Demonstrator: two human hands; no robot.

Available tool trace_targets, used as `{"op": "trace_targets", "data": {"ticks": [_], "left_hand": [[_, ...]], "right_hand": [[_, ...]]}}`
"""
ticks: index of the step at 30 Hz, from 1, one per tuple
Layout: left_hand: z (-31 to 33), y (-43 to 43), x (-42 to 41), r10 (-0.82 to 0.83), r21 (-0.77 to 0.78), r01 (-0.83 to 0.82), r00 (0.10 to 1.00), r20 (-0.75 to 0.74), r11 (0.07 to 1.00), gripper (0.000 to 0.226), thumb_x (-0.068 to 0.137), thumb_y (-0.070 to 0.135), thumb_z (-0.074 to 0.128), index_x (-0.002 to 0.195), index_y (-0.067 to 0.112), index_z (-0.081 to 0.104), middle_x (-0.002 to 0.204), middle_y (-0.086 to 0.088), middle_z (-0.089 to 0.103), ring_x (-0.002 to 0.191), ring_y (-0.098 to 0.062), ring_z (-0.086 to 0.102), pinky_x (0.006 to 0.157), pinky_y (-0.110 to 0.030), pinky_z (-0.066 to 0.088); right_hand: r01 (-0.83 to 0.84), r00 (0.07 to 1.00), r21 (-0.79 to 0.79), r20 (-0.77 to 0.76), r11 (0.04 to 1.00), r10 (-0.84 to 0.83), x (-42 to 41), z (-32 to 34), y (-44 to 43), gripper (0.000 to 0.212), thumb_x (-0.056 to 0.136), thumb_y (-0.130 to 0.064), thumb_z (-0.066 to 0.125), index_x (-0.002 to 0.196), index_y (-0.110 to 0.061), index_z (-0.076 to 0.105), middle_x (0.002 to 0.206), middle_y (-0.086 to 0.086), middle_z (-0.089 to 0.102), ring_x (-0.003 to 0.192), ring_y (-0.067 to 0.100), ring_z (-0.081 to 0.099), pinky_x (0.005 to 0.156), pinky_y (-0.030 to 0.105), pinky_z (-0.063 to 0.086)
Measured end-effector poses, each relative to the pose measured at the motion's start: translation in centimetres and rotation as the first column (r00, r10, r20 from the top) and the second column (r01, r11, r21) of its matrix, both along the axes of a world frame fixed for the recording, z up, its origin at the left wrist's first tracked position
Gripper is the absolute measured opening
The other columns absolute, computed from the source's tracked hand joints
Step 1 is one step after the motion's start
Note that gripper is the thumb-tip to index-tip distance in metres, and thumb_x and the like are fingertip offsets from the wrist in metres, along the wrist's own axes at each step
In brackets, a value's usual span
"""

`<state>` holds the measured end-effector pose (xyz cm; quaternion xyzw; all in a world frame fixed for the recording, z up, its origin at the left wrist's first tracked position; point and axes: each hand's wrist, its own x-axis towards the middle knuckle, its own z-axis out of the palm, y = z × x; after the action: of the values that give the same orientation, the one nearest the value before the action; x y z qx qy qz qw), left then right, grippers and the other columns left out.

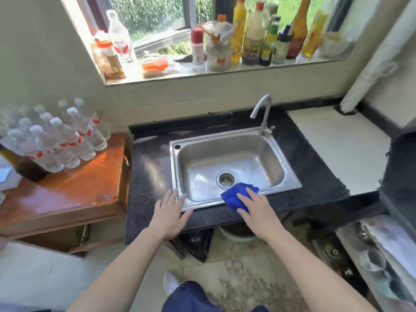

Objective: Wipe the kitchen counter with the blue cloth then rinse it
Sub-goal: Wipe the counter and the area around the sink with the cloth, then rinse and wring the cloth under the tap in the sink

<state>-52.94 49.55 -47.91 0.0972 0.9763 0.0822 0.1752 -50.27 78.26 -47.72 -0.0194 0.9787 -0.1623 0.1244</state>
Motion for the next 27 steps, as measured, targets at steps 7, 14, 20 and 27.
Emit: {"op": "trace_targets", "data": {"ticks": [7, 14, 20, 27], "left_hand": [[3.4, 5.6, -3.6, -0.058, 0.076, 0.065, 0.994, -0.096, 0.995, 0.067, 0.103, 0.057, 0.03, 0.16, 0.027, 0.011, 0.168, -0.003, -0.004, 0.154, -0.021, -0.008, 0.124, -0.046, 0.005], [3.5, 6.8, -12.9, -0.064, 0.181, 0.088, 0.989, -0.136, 0.979, 0.068, 0.102, 0.056, 0.034, 0.16, 0.025, 0.014, 0.168, -0.003, 0.0, 0.155, -0.022, -0.004, 0.124, -0.045, 0.009], [2.4, 8.5, -17.8, -0.056, 0.304, 0.076, 0.996, -0.074, 0.95, 0.069, 0.102, 0.056, 0.037, 0.16, 0.025, 0.017, 0.168, -0.003, 0.007, 0.155, -0.021, 0.0, 0.124, -0.044, 0.011], [1.8, 12.5, -20.7, -0.012, 0.524, -0.05, 0.993, 0.115, 0.85, 0.07, 0.1, 0.049, 0.051, 0.157, 0.017, 0.026, 0.162, -0.001, 0.028, 0.151, -0.019, 0.02, 0.121, -0.034, 0.02]], "right_hand": [[0.08, 0.993, -0.114, -0.083, 0.99, -0.089, -3.3, 2.0, 3.4, 0.054, 0.103, -0.037, 0.052, 0.153, -0.019, 0.04, 0.163, 0.008, 0.028, 0.138, 0.033, 0.036, 0.118, 0.037, 0.028], [0.108, 0.986, -0.108, -0.116, 0.988, -0.12, -10.7, 2.1, 3.5, 0.058, 0.102, -0.041, 0.053, 0.155, -0.022, 0.038, 0.164, 0.005, 0.027, 0.141, 0.03, 0.033, 0.119, 0.034, 0.025], [0.184, 0.974, -0.2, -0.098, 0.962, -0.206, -15.6, 2.1, 3.5, 0.057, 0.1, -0.041, 0.058, 0.152, -0.024, 0.041, 0.162, 0.005, 0.031, 0.144, 0.028, 0.033, 0.118, 0.035, 0.026], [0.148, 0.979, -0.337, -0.081, 0.93, -0.185, -17.5, 0.7, 4.8, 0.058, 0.099, -0.042, 0.059, 0.153, -0.029, 0.04, 0.162, -0.005, 0.031, 0.142, 0.018, 0.034, 0.114, 0.029, 0.029]]}}
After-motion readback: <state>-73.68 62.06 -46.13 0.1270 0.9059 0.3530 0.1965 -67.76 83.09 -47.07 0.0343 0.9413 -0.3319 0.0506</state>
